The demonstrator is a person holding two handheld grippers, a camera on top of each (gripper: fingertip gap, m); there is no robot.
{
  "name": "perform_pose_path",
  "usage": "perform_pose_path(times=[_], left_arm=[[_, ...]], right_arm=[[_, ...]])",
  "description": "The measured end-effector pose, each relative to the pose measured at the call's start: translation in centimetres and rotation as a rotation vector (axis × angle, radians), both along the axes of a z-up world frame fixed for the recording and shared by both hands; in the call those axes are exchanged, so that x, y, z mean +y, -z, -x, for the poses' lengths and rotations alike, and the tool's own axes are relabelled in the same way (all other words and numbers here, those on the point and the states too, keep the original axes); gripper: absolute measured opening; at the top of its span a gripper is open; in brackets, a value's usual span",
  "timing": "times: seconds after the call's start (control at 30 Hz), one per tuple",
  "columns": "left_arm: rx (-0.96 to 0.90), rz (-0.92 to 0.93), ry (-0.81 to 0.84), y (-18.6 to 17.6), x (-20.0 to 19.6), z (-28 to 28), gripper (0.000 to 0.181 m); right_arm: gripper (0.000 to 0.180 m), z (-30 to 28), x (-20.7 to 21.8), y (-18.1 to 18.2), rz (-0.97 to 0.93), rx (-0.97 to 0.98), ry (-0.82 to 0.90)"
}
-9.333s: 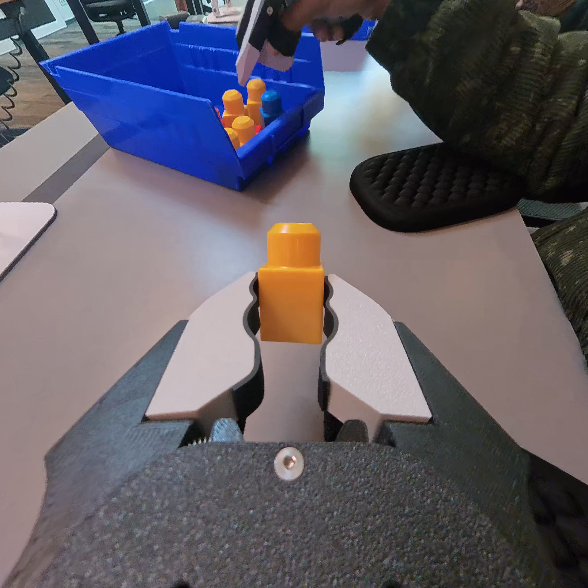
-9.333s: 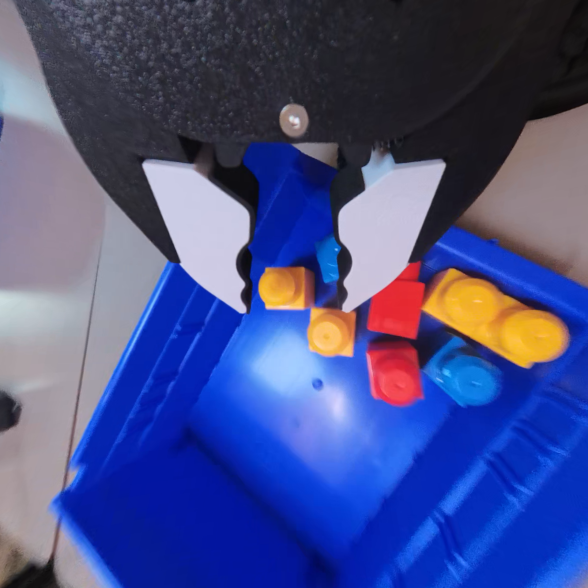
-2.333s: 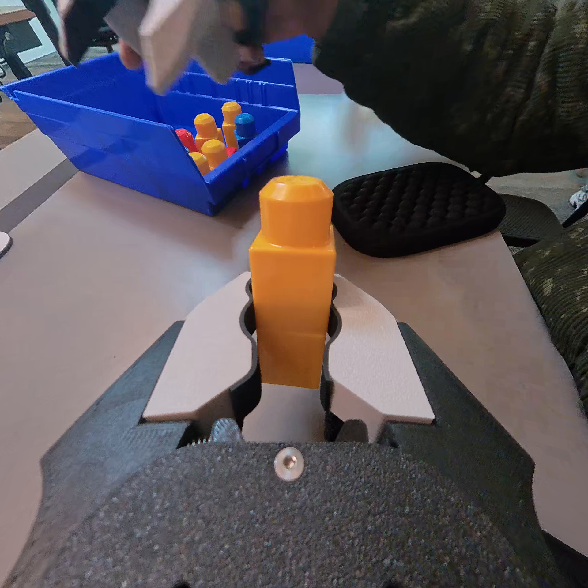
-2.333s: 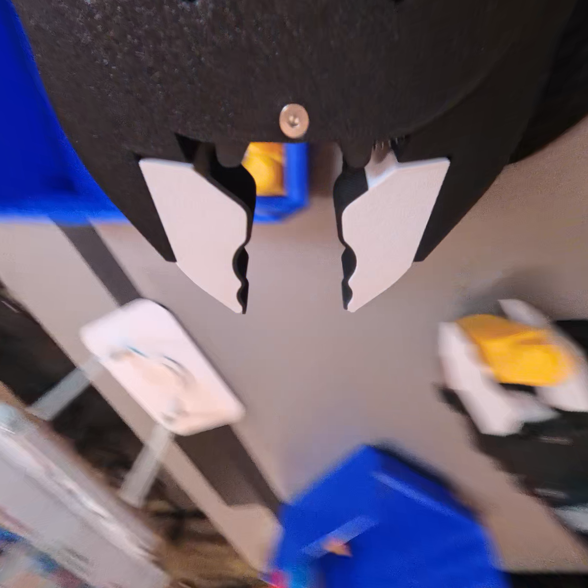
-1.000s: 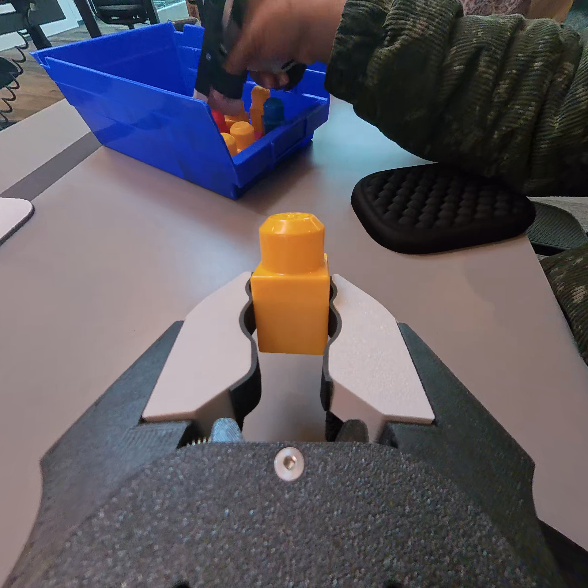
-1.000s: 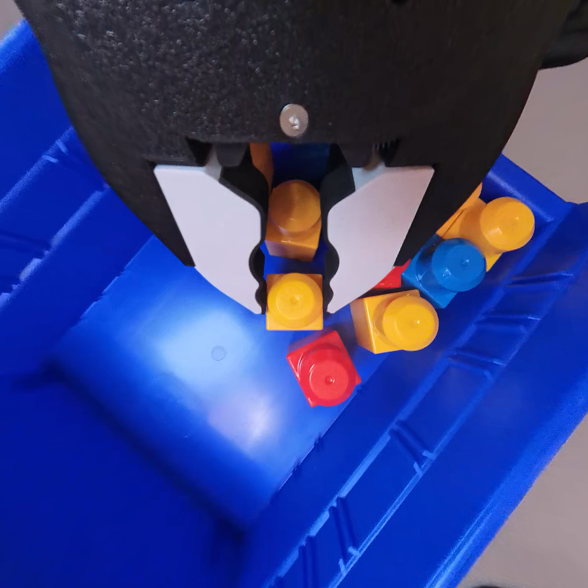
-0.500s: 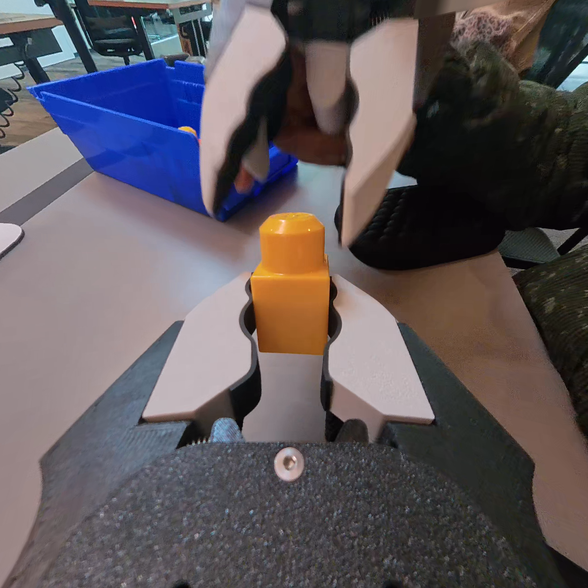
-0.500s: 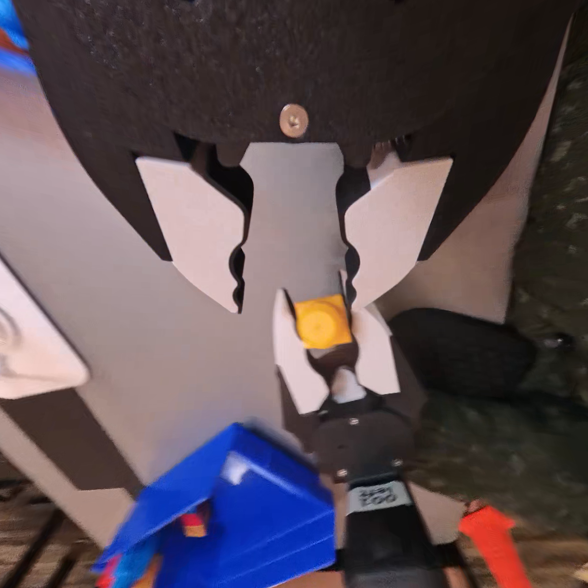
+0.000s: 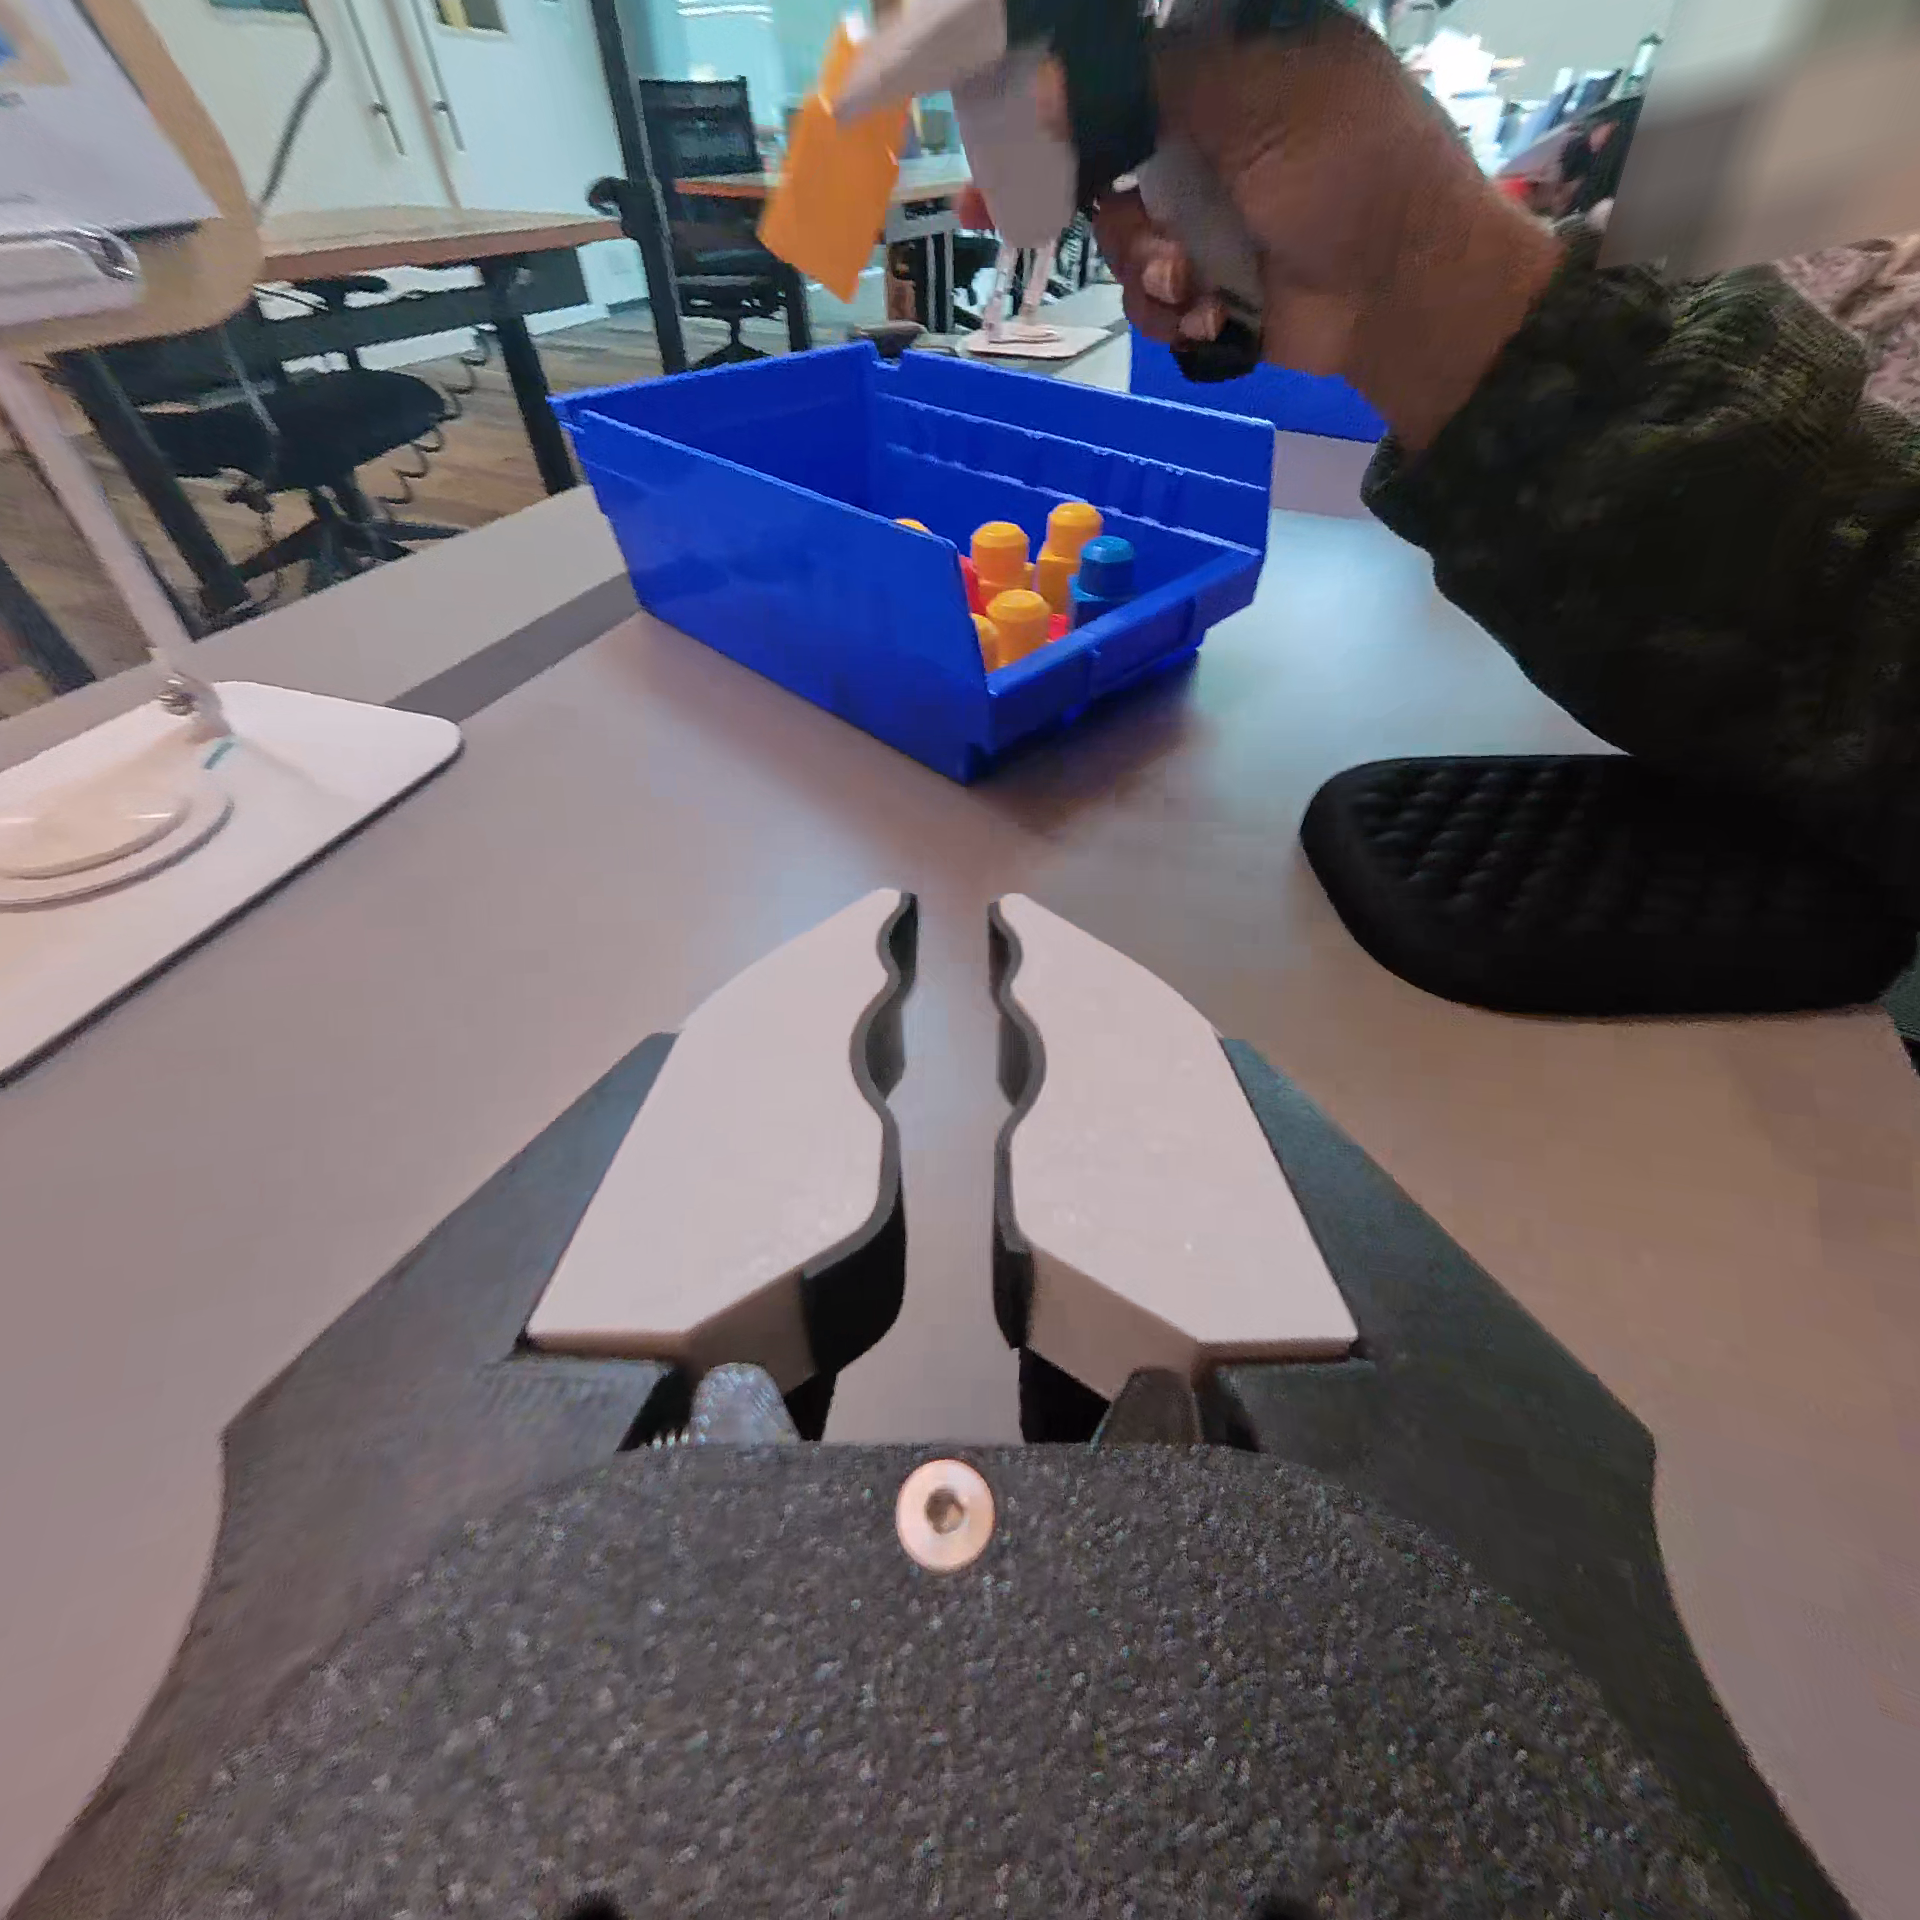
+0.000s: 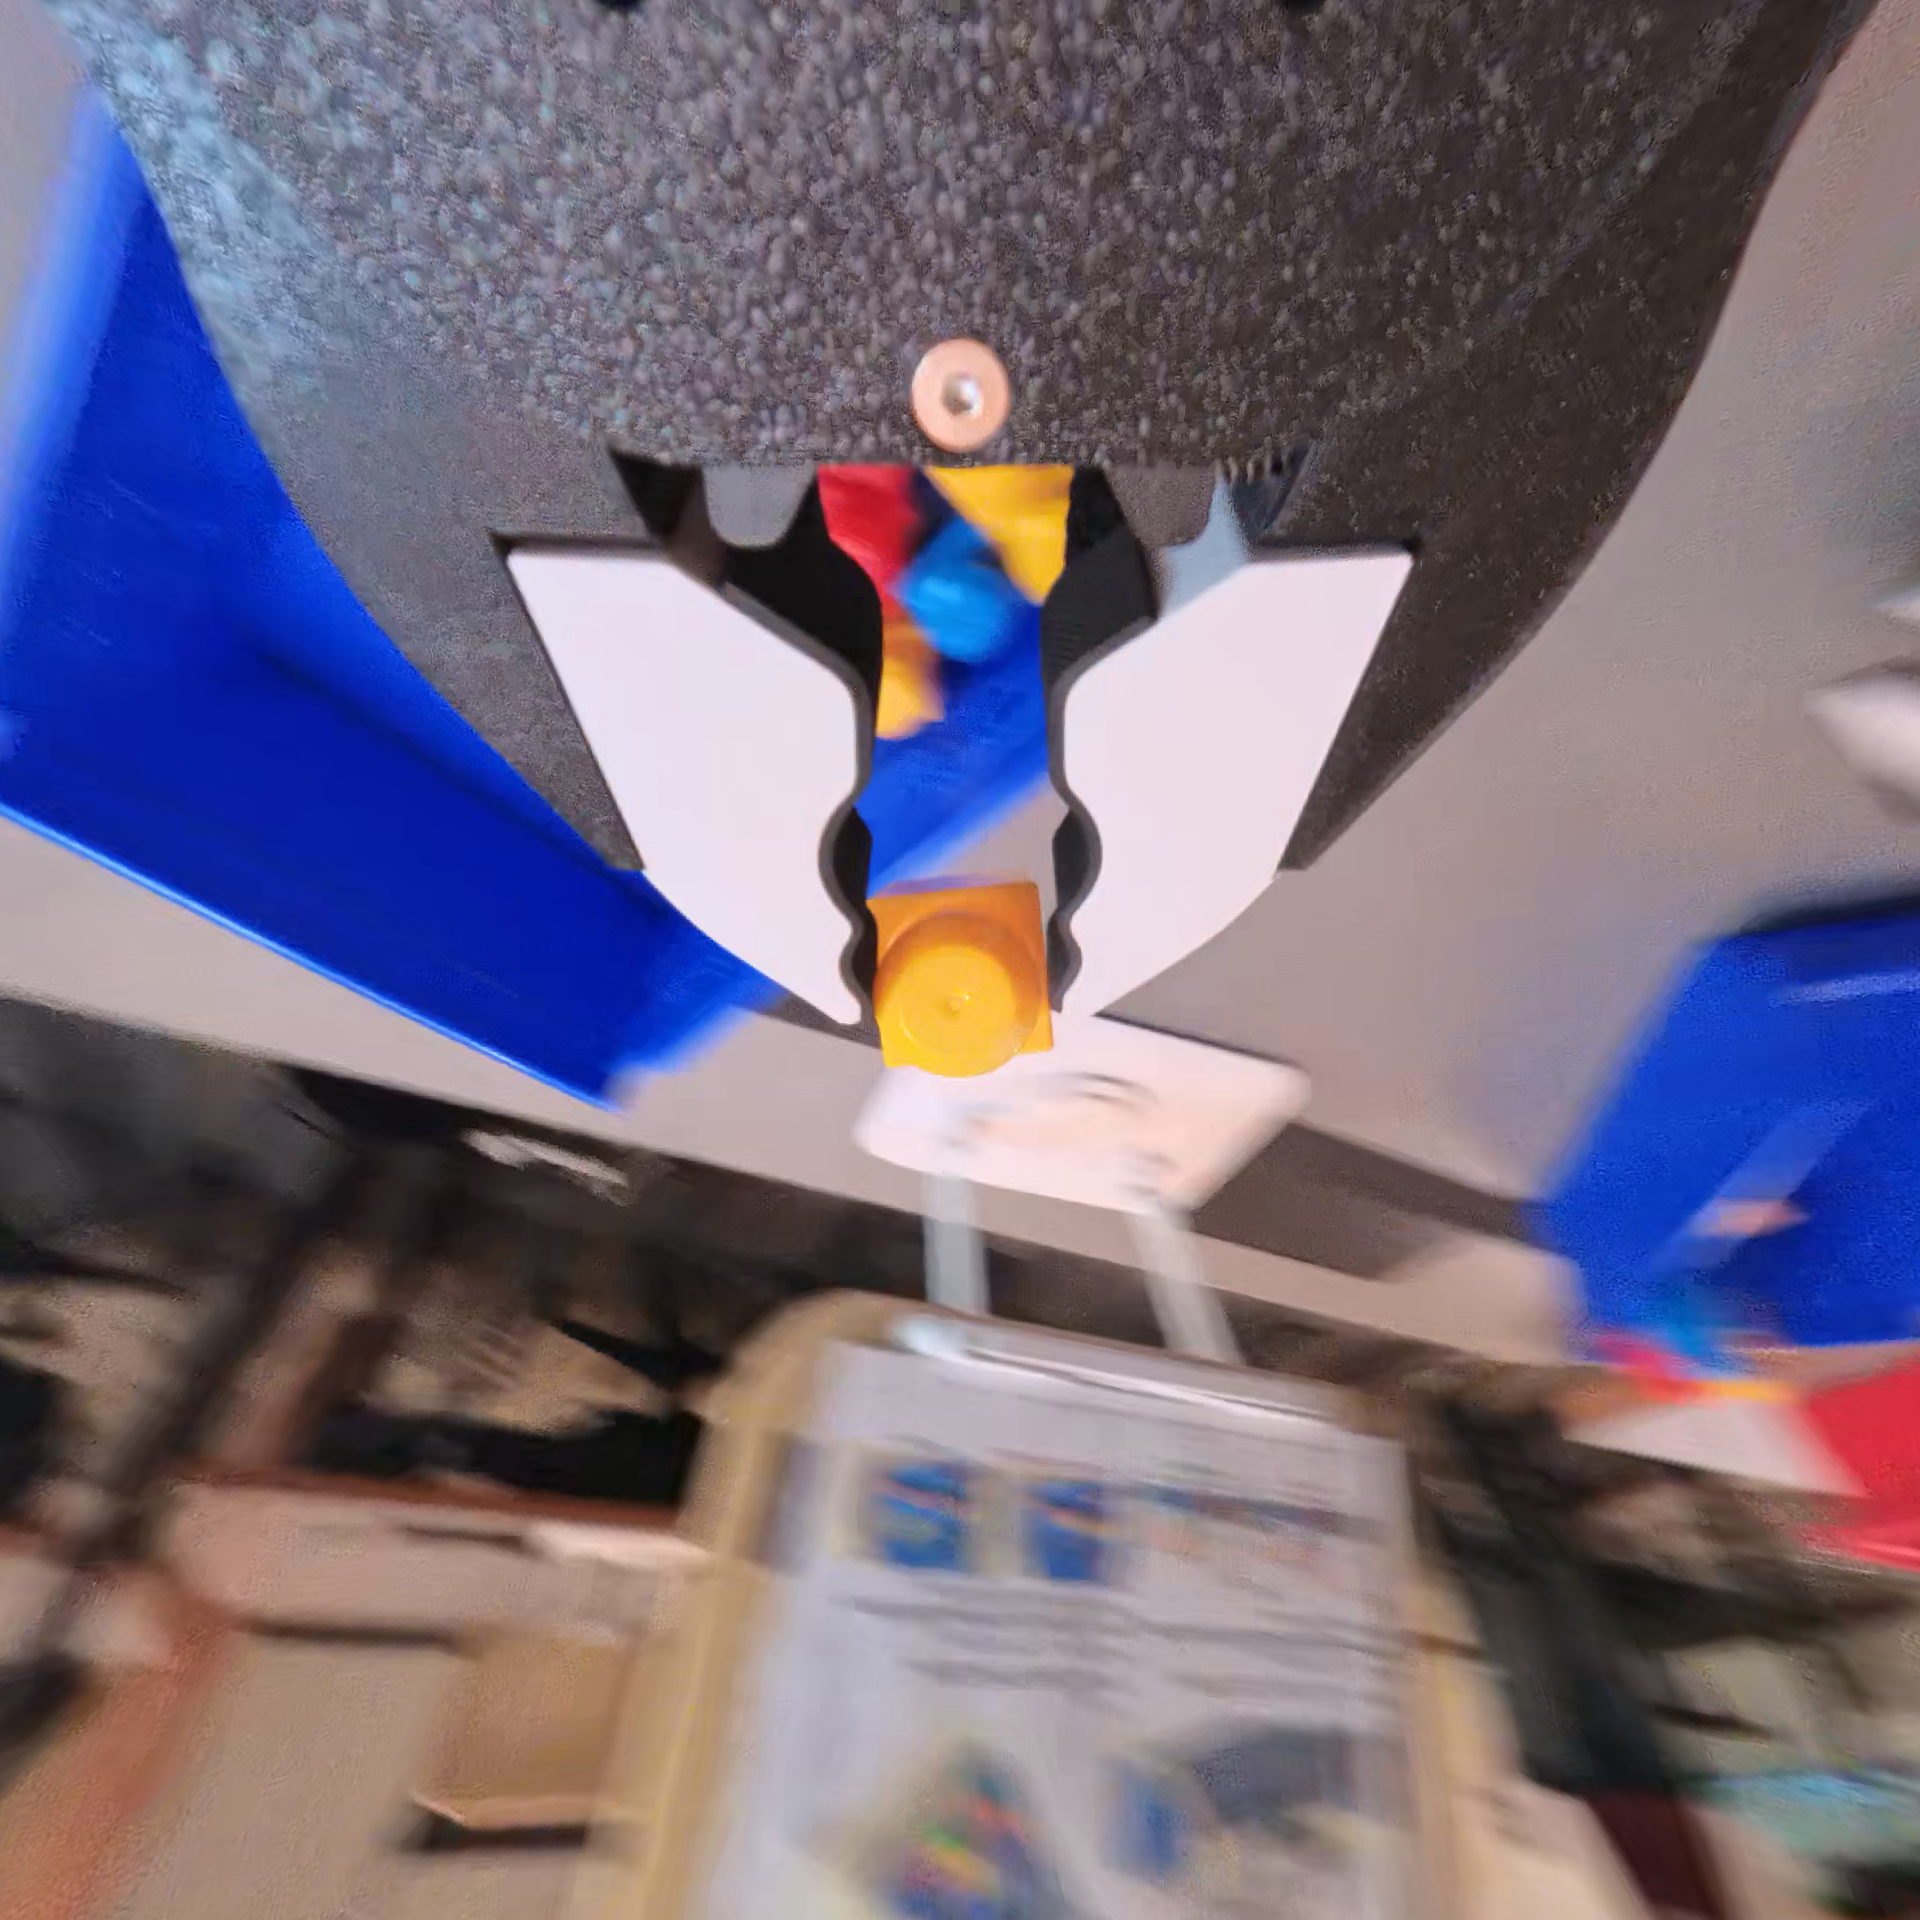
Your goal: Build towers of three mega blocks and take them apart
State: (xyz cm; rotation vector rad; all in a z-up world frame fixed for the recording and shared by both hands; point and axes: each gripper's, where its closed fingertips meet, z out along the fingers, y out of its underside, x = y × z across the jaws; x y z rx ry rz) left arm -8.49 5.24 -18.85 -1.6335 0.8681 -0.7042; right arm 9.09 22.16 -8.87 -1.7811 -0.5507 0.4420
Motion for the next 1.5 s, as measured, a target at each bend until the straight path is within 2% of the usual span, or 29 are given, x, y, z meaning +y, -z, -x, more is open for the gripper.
perform_pose_path(times=[0.07, 0.1, 0.2, 0.37, 0.5, 0.57, 0.67, 0.73, 0.8, 0.9, 1.03, 1.13, 1.33, 1.5], left_arm=[[0.002, -0.015, -0.040, -0.3, 0.4, 0.7, 0.000], [0.000, -0.024, -0.065, -0.5, 0.7, 1.1, 0.000], [-0.008, -0.054, -0.184, -1.7, 2.0, 3.1, 0.000], [-0.026, -0.151, -0.523, -5.4, 5.0, 10.9, 0.000], [-0.047, -0.206, -0.829, -8.9, 7.2, 20.8, 0.000], [-0.007, -0.164, -0.947, -8.9, 8.8, 25.9, 0.006], [0.145, 0.035, -1.053, -5.7, 11.7, 32.0, 0.023], [0.319, 0.177, -1.028, -2.9, 13.1, 34.3, 0.028], [0.569, 0.279, -0.921, 0.0, 13.8, 35.6, 0.034], [0.829, 0.336, -0.744, 3.4, 14.3, 36.9, 0.037], [1.136, 0.332, -0.585, 6.0, 14.5, 39.6, 0.050], [1.265, 0.365, -0.493, 7.0, 14.7, 41.3, 0.056], [1.349, 0.387, -0.243, 8.7, 15.3, 40.9, 0.069], [1.367, 0.453, -0.190, 9.3, 15.2, 41.4, 0.045]], right_arm=[[0.032, -5.3, 3.7, 2.6, 0.065, -0.113, 0.225], [0.032, -7.1, 4.8, 4.2, 0.116, -0.169, 0.292], [0.032, -9.8, 6.1, 8.7, 0.250, -0.319, 0.396], [0.032, -10.4, 5.6, 14.0, 0.445, -0.408, 0.386], [0.032, -10.1, 5.3, 14.6, 0.513, -0.340, 0.349], [0.032, -10.1, 5.1, 14.7, 0.520, -0.331, 0.340], [0.032, -10.2, 5.1, 14.6, 0.513, -0.337, 0.341], [0.032, -10.3, 5.1, 14.6, 0.508, -0.345, 0.347], [0.035, -10.4, 5.1, 14.6, 0.508, -0.347, 0.347], [0.043, -10.5, 5.1, 14.4, 0.489, -0.360, 0.342], [0.046, -10.7, 5.1, 12.8, 0.398, -0.365, 0.349], [0.046, -9.8, 4.8, 10.5, 0.294, -0.354, 0.320], [0.046, -7.1, 3.6, 6.6, 0.123, -0.293, 0.213], [0.046, -5.4, 2.7, 4.7, 0.048, -0.257, 0.153]])
